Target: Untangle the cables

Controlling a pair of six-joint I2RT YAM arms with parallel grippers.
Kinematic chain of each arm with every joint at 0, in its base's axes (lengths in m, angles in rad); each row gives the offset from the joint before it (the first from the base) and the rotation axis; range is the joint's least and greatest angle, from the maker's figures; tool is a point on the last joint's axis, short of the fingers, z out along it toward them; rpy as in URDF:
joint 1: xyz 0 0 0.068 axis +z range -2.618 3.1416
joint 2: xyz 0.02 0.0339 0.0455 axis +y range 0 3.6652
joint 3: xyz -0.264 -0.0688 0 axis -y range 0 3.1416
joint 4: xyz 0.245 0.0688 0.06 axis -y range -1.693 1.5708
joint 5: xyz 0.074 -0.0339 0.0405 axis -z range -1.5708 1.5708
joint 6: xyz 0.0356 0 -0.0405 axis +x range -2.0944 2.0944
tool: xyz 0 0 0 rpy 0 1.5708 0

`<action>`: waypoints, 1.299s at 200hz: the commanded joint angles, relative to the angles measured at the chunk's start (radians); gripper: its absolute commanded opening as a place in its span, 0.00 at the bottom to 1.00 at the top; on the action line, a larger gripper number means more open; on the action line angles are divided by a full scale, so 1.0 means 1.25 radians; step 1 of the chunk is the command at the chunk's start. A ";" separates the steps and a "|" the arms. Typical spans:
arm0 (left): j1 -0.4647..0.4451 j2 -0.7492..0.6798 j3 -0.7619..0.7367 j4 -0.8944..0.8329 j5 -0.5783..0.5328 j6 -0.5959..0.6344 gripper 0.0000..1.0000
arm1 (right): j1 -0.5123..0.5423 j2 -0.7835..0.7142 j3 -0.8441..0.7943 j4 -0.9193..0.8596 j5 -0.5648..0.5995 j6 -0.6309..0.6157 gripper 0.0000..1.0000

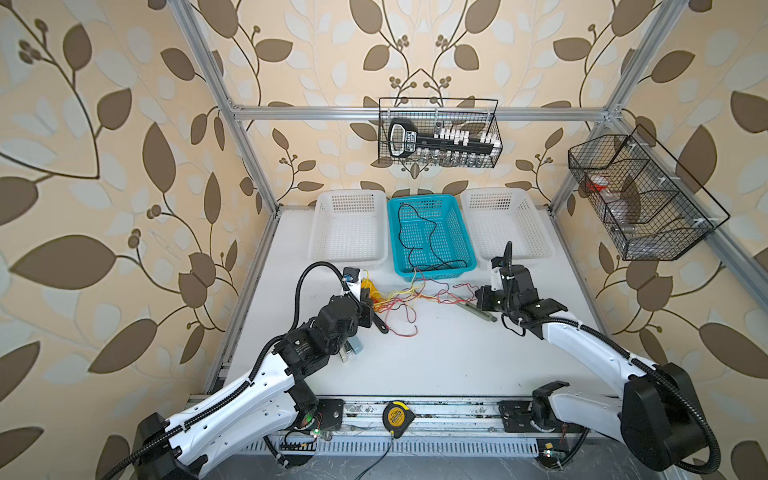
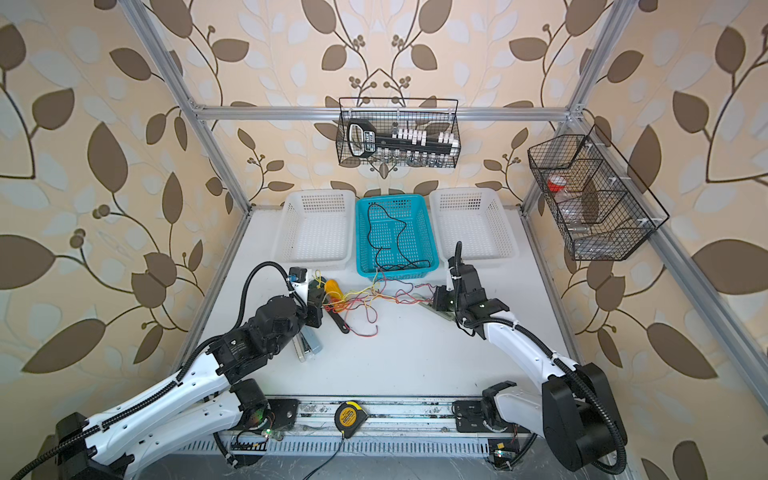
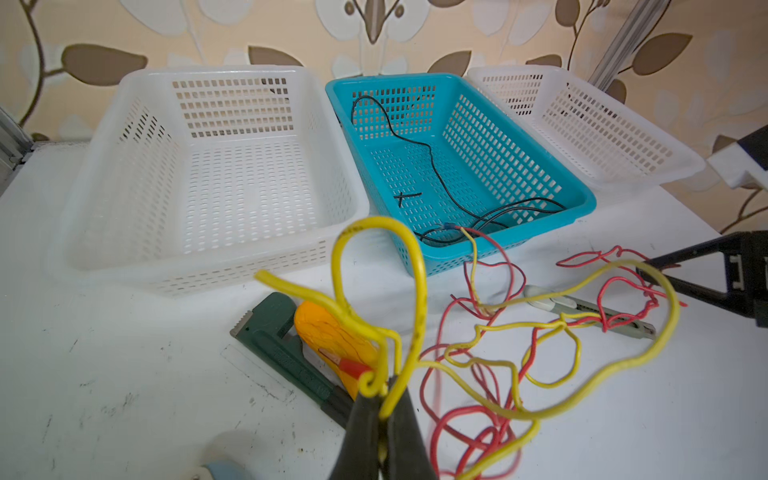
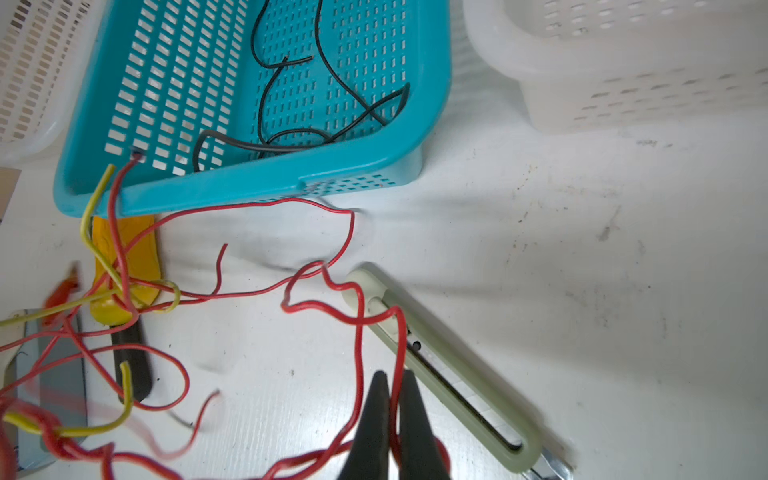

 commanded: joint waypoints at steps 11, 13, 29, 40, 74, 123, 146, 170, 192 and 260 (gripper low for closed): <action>0.030 -0.002 0.017 0.020 -0.063 0.025 0.00 | -0.029 0.022 0.002 -0.078 0.055 -0.036 0.00; 0.030 -0.001 0.015 0.028 -0.050 0.025 0.00 | -0.028 0.020 0.001 -0.074 0.045 -0.038 0.00; 0.028 0.018 0.001 0.085 0.056 0.027 0.00 | 0.005 0.009 -0.002 -0.048 0.009 -0.050 0.00; 0.029 0.039 -0.002 0.117 0.111 0.026 0.00 | 0.032 0.008 0.005 -0.040 0.008 -0.060 0.00; 0.029 0.104 0.012 0.172 0.199 0.023 0.00 | 0.085 0.000 0.037 -0.029 -0.024 -0.090 0.10; 0.029 0.140 0.018 0.219 0.225 0.029 0.00 | 0.116 -0.081 0.045 0.024 -0.079 -0.137 0.32; 0.029 0.156 0.019 0.234 0.240 0.028 0.00 | 0.127 -0.123 0.045 0.073 -0.158 -0.130 0.40; 0.029 0.174 0.030 0.237 0.248 0.029 0.00 | 0.135 -0.161 0.045 0.114 -0.173 -0.116 0.47; 0.028 0.179 0.034 0.243 0.251 0.030 0.00 | 0.138 -0.179 0.066 0.083 -0.083 -0.118 0.51; 0.029 0.196 0.039 0.260 0.233 0.028 0.00 | 0.161 -0.168 0.089 0.047 -0.049 -0.126 0.53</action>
